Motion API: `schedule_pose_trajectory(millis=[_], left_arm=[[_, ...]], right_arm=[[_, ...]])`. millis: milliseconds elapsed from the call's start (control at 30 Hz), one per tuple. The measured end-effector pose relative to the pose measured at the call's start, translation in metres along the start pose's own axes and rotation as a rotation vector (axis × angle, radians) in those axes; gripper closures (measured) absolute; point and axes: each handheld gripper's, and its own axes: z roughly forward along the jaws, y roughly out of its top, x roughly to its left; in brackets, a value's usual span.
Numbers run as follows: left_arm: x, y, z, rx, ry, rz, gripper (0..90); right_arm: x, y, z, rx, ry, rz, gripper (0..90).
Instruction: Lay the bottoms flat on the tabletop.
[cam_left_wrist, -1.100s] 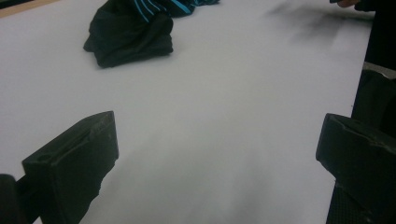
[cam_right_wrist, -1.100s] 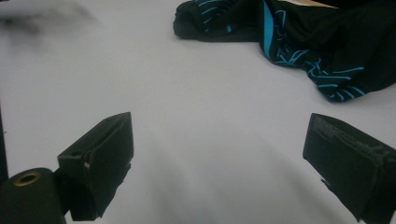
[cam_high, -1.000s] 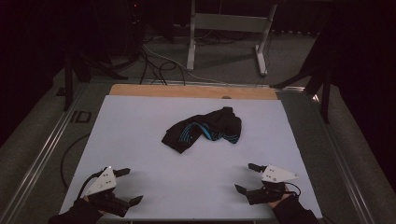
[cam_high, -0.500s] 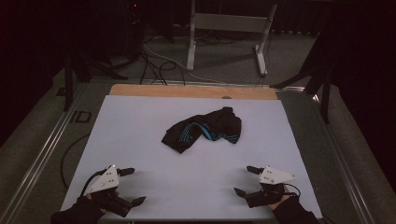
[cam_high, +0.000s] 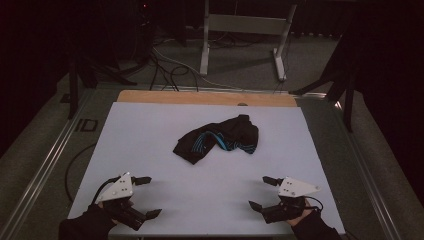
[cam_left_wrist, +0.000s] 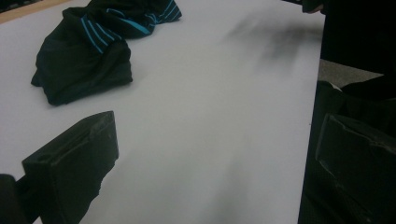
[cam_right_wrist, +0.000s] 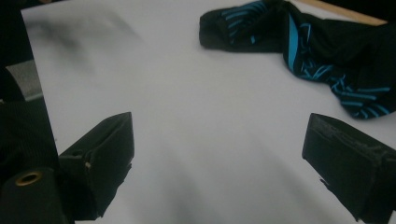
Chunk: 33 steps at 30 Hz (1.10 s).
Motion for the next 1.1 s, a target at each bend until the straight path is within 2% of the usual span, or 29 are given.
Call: schedule_pose_trajectory(millis=[167,500,600,633,800,833,933,1100], left_arm=[[0.002,0.007,0.002,0.001,-0.001,0.015,0.0],[0.015,0.029,0.005,-0.015,0.024,0.038,0.0],[0.022,0.034,0.009,-0.014,0.039,0.04,0.0],[0.027,0.037,0.011,-0.017,0.059,0.039,0.0],[0.039,0.043,0.016,-0.019,0.095,0.031,0.1],[0.042,0.044,0.017,-0.015,0.107,0.023,0.1],[0.05,0.047,0.022,-0.002,0.147,0.03,0.1],[0.063,0.047,0.032,-0.014,0.163,0.025,0.1]], right_arm=[[-0.002,0.009,-0.002,-0.005,-0.011,-0.011,9.0],[-0.011,0.043,0.001,-0.057,-0.041,-0.032,9.0],[-0.014,0.053,0.009,-0.058,-0.034,-0.044,9.0],[-0.015,0.058,0.016,-0.054,-0.026,-0.042,9.0],[-0.016,0.067,0.031,-0.044,-0.01,-0.041,10.0],[-0.015,0.069,0.035,-0.039,-0.01,-0.042,12.8],[-0.017,0.075,0.05,-0.041,0.003,-0.032,12.9],[-0.017,0.079,0.067,-0.039,0.002,-0.019,12.9]])
